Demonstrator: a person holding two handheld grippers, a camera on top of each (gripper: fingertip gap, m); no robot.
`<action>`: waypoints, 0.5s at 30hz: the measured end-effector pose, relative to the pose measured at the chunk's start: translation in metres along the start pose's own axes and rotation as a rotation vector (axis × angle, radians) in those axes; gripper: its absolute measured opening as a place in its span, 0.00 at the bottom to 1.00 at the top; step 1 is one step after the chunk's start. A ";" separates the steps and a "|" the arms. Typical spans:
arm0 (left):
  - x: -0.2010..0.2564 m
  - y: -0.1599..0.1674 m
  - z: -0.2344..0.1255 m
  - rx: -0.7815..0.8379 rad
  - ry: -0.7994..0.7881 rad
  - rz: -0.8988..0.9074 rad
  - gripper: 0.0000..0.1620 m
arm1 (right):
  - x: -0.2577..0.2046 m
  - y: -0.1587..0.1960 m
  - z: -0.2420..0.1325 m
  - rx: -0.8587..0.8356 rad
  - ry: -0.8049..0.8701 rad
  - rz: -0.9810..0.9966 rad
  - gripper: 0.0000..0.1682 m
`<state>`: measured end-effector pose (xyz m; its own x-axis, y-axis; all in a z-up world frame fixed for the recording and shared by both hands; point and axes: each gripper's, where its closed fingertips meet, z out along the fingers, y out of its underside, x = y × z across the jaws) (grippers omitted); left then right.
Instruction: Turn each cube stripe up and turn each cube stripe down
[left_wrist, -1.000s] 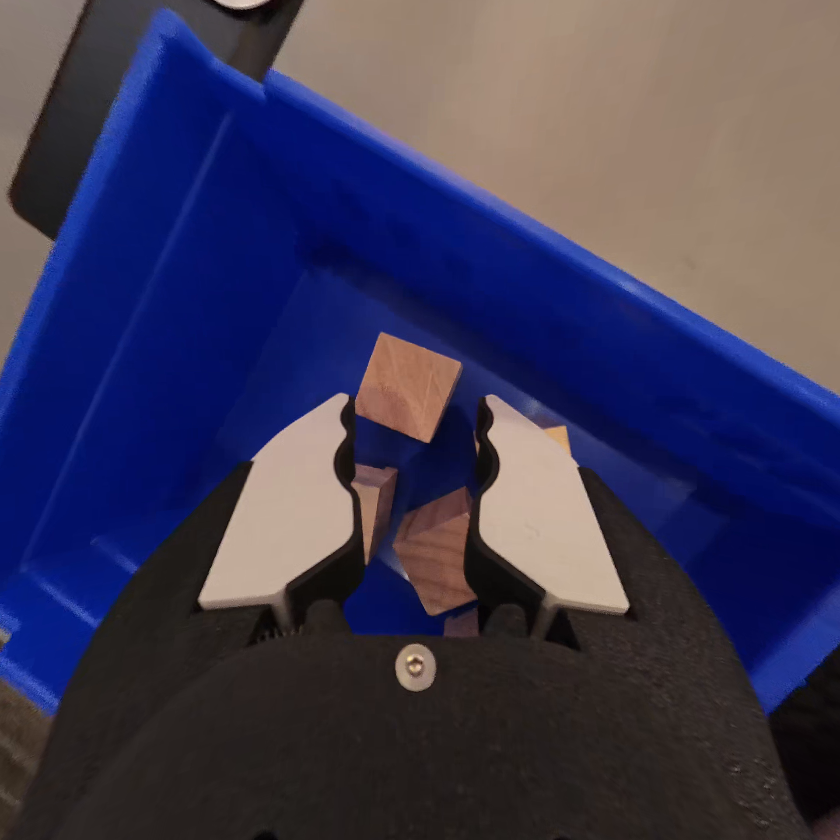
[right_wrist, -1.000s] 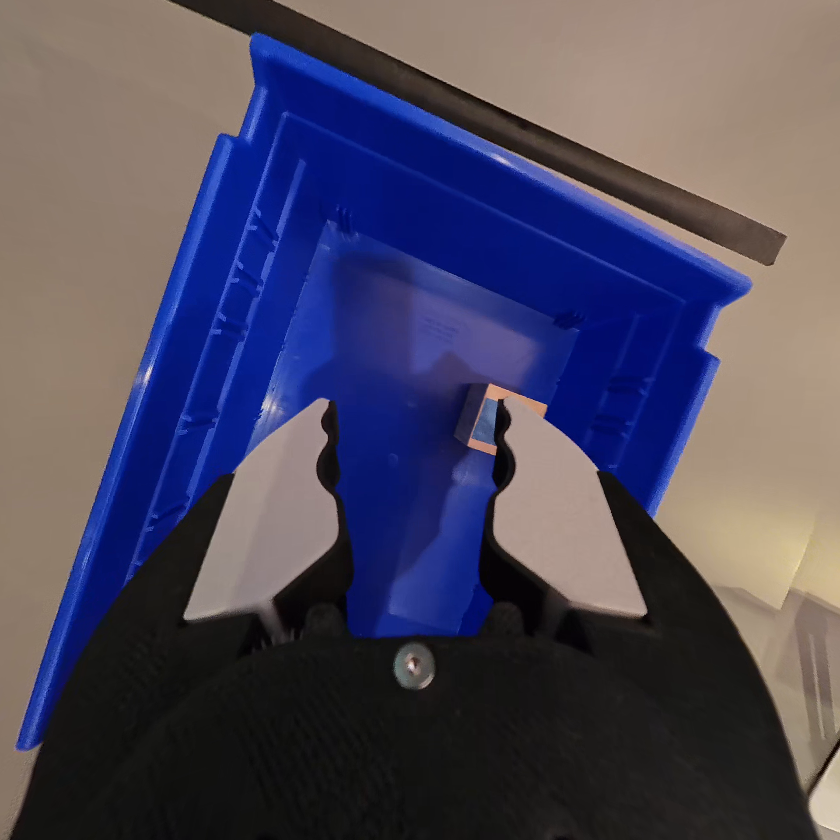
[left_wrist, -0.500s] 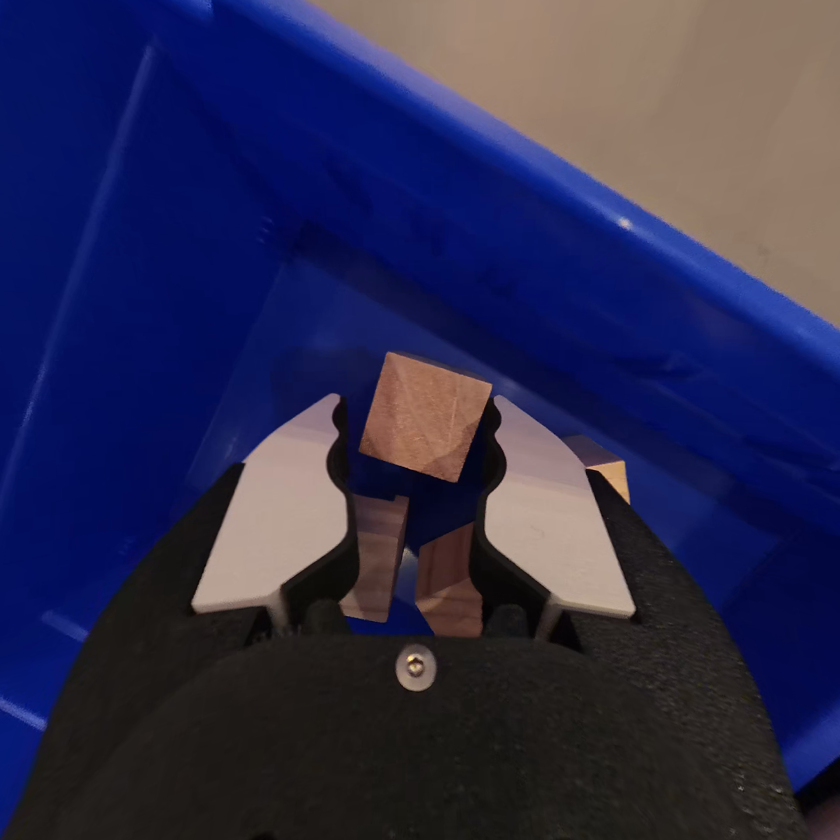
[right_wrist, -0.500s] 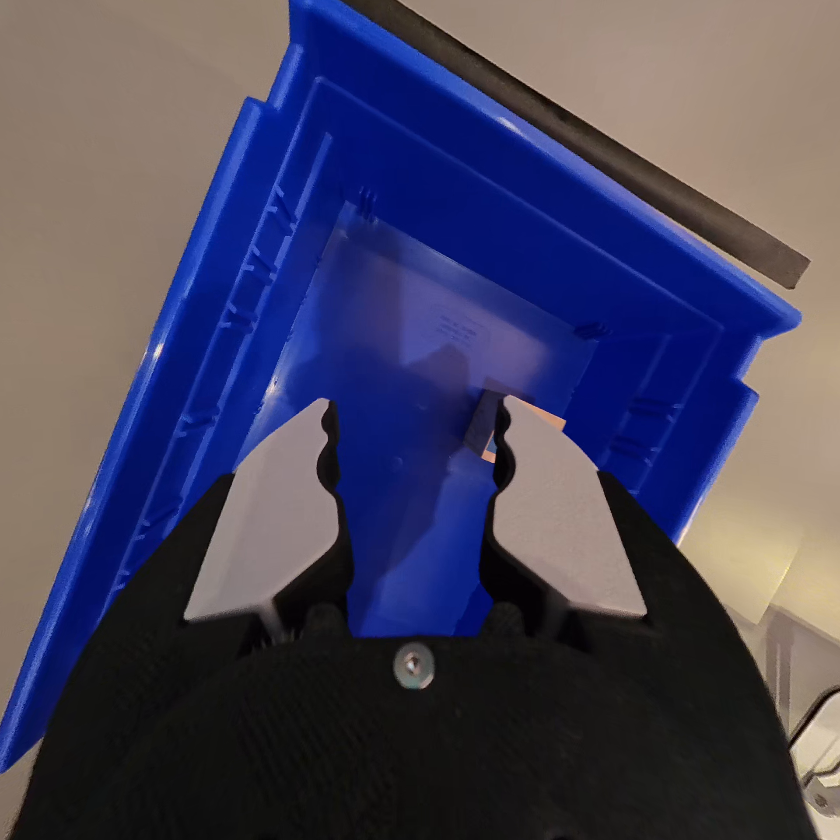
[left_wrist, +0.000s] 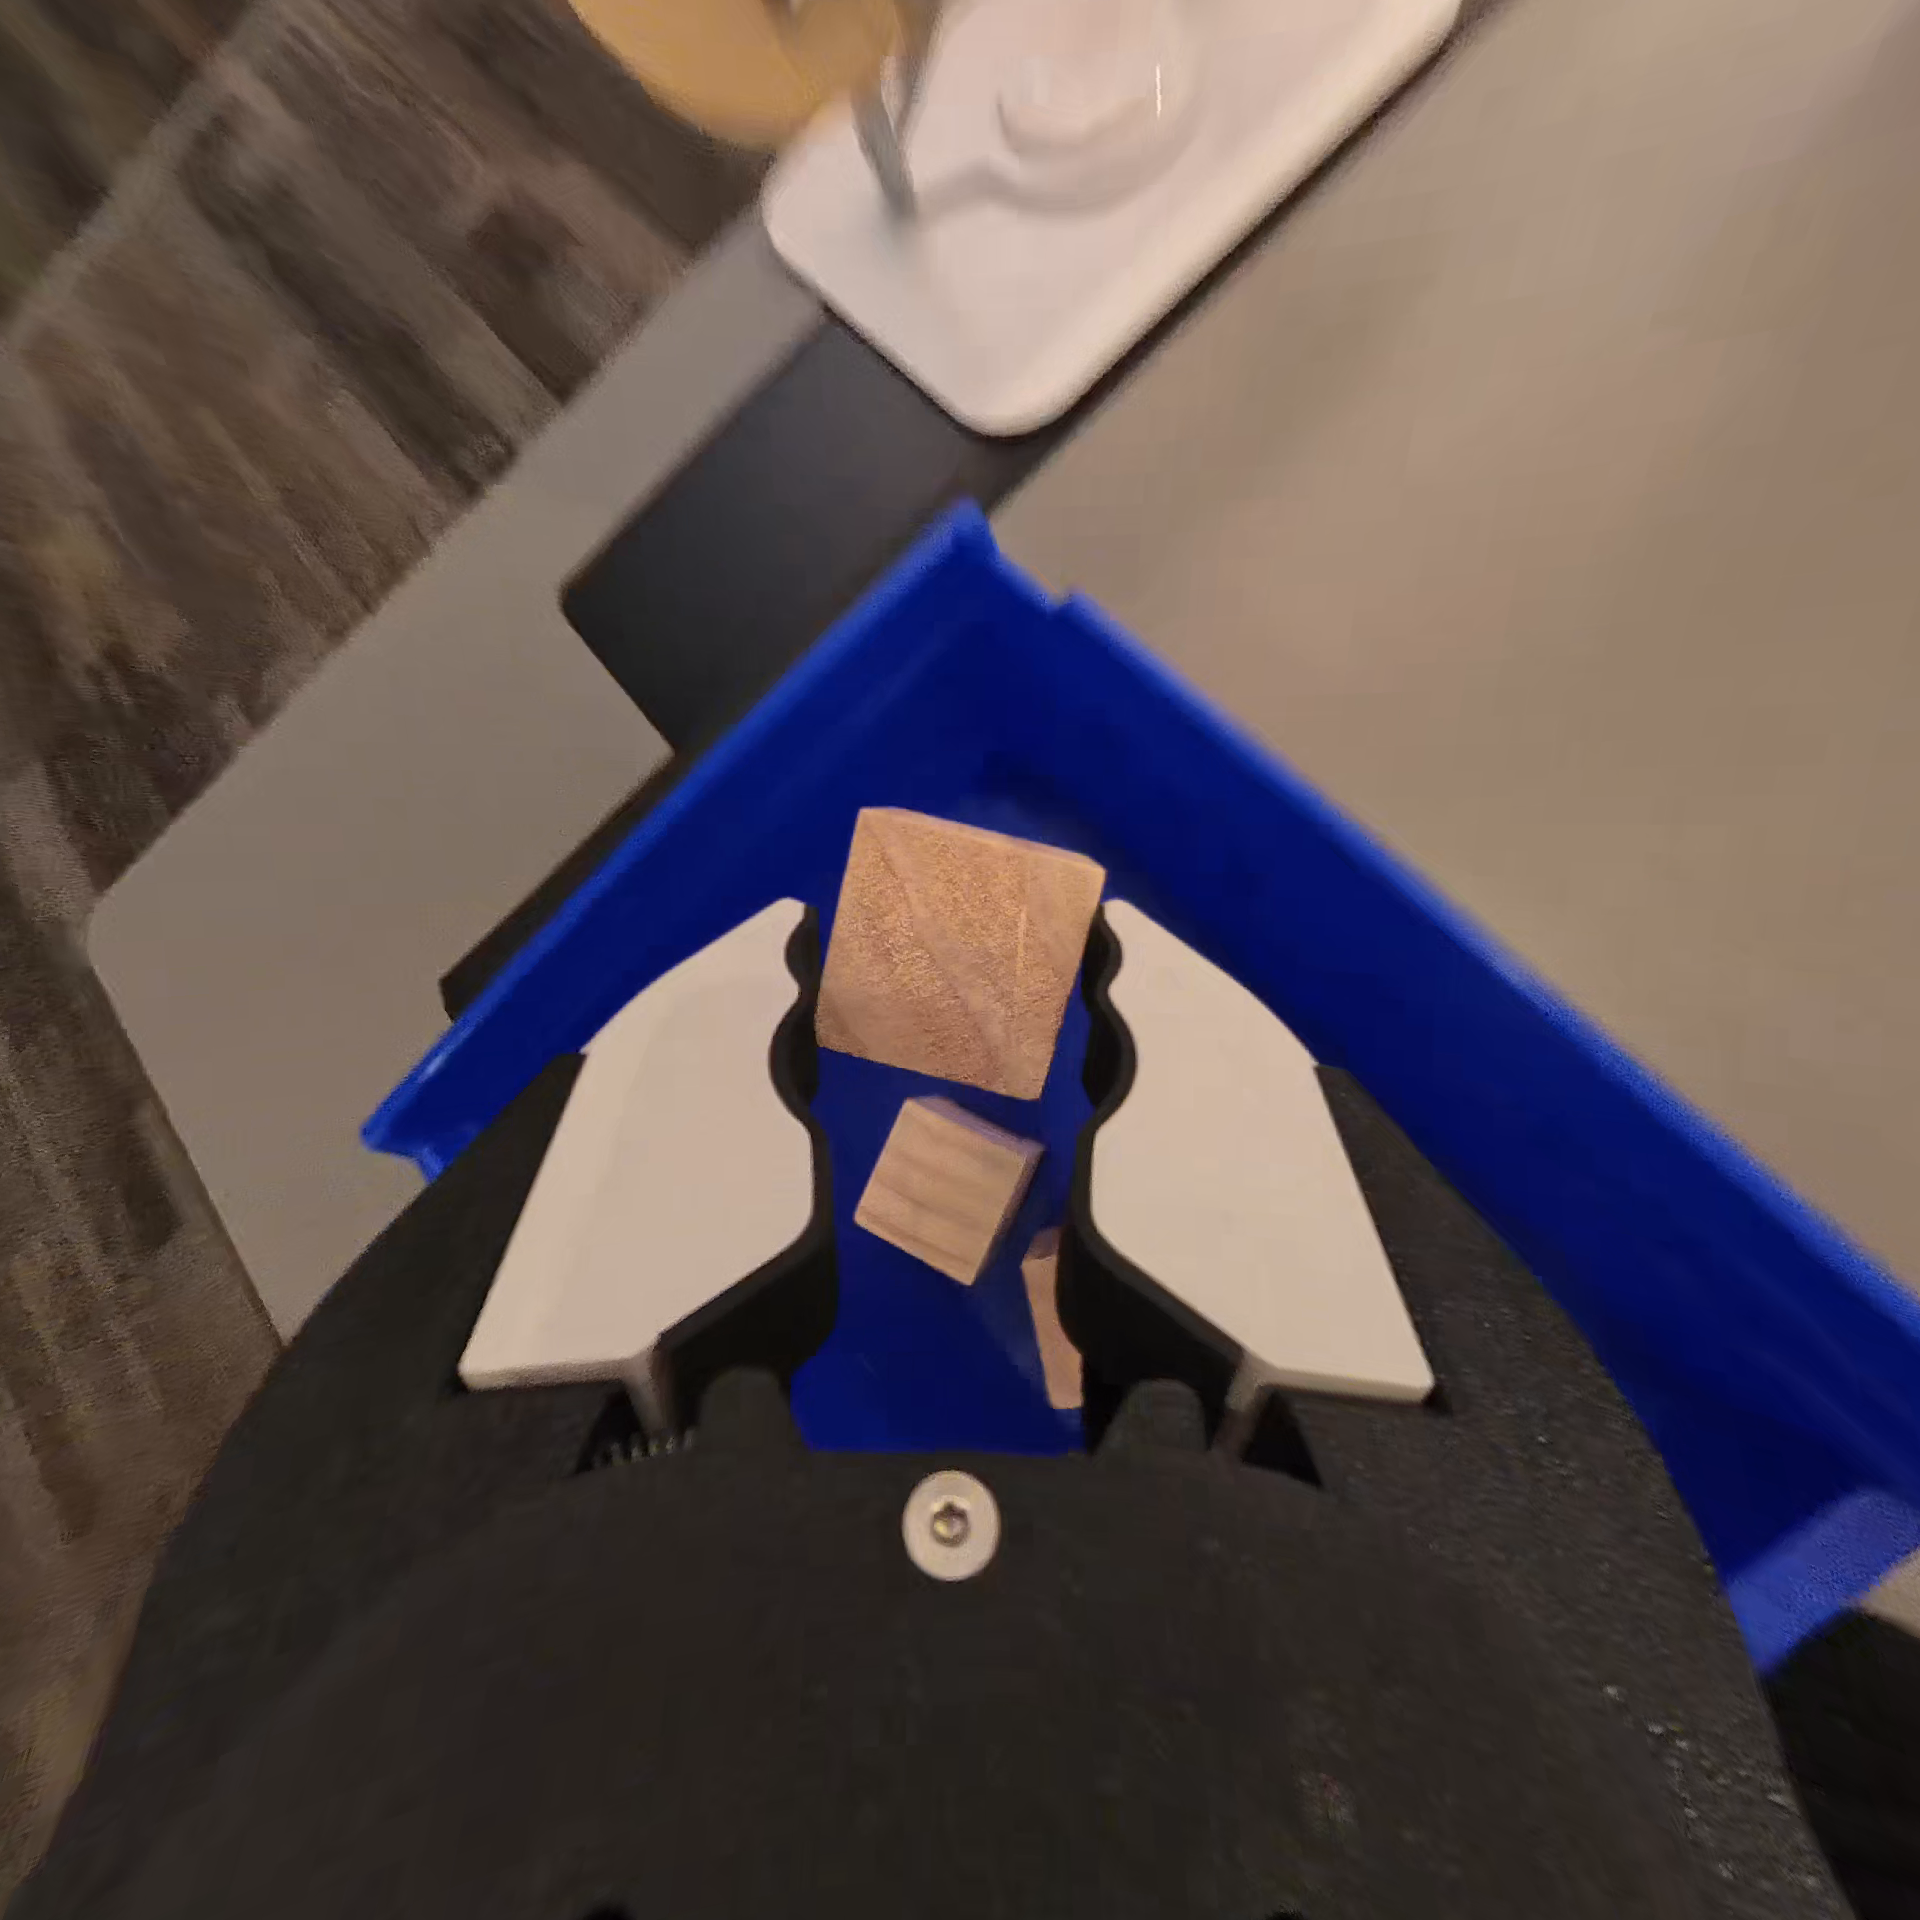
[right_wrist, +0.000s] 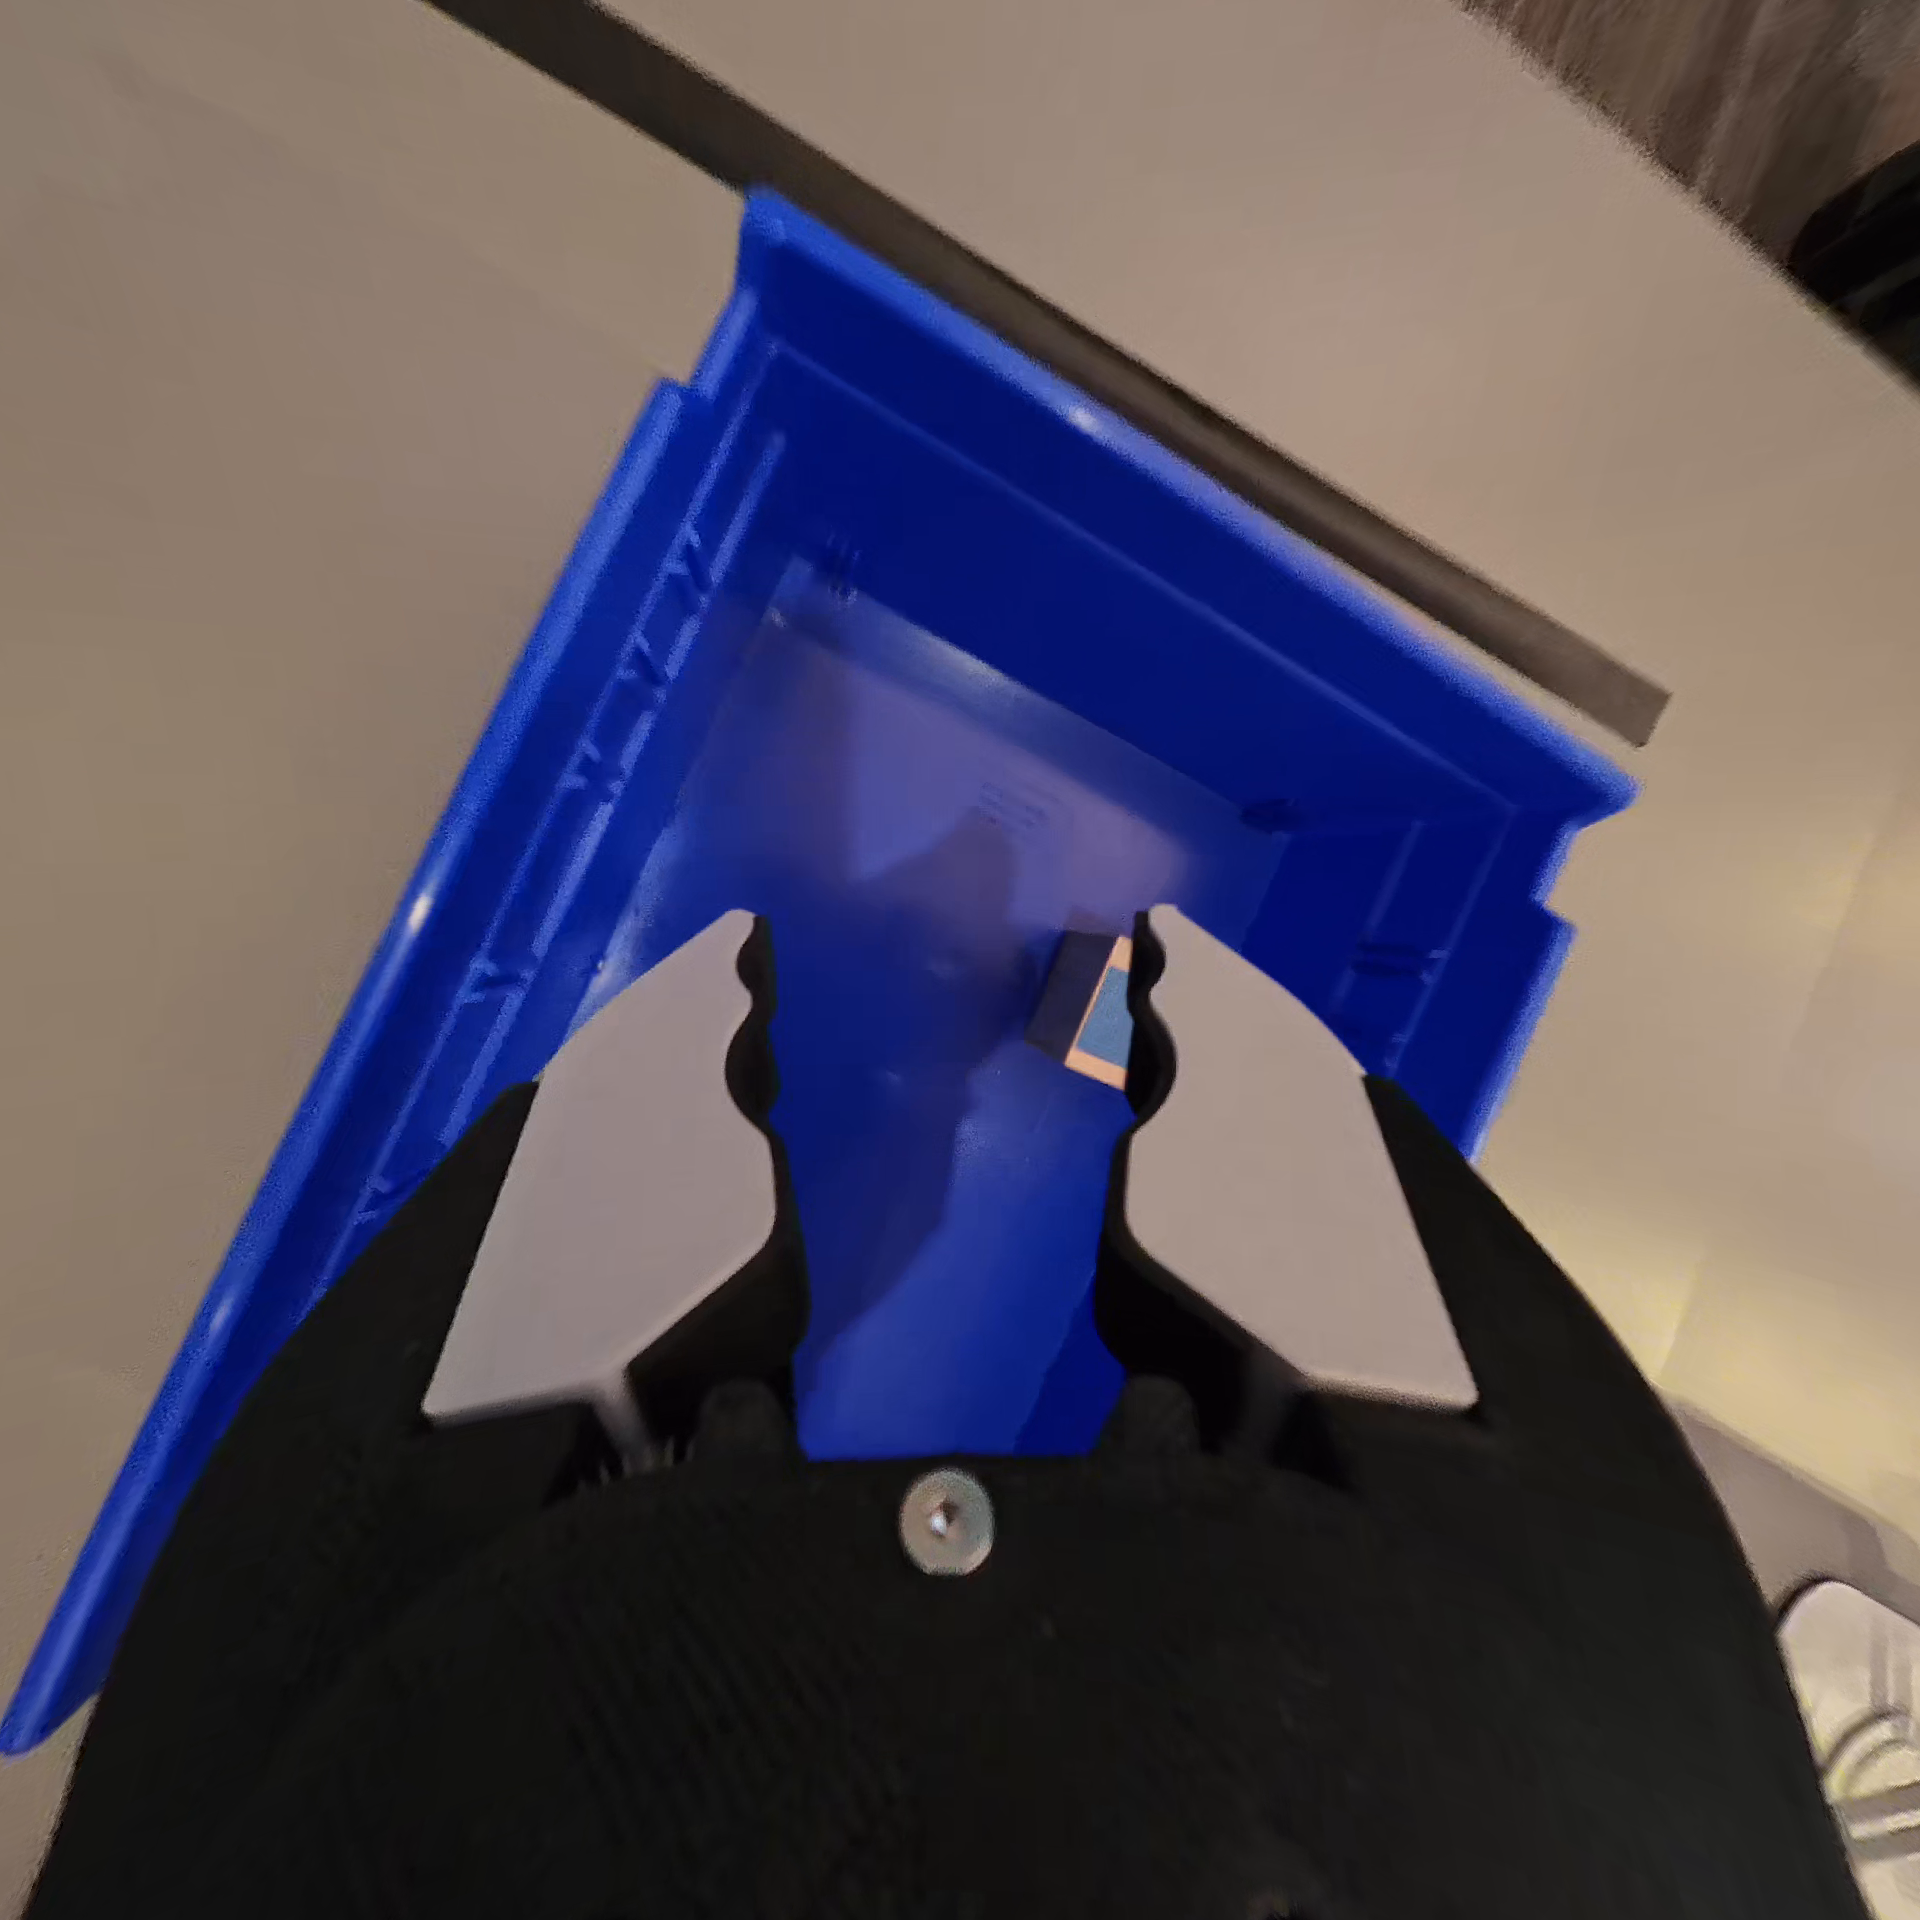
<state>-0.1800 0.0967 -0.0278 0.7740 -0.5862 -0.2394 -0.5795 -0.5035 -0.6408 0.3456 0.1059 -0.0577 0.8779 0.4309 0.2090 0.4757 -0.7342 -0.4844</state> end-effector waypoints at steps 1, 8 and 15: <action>0.000 -0.013 -0.015 0.071 0.003 -0.039 0.30 | -0.001 -0.008 -0.007 0.040 0.019 -0.014 0.40; 0.074 -0.130 -0.121 0.721 0.471 -0.269 0.29 | -0.086 -0.102 -0.110 0.718 0.067 -0.321 0.38; 0.193 -0.165 -0.125 0.644 1.121 -0.364 0.29 | -0.238 -0.099 -0.185 1.274 -0.046 -0.711 0.39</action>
<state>0.0333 -0.0129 0.1223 0.0529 -0.8397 0.5404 0.0750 -0.5363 -0.8407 0.0998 -0.0212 0.0975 0.4686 0.5314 0.7057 0.4081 0.5782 -0.7065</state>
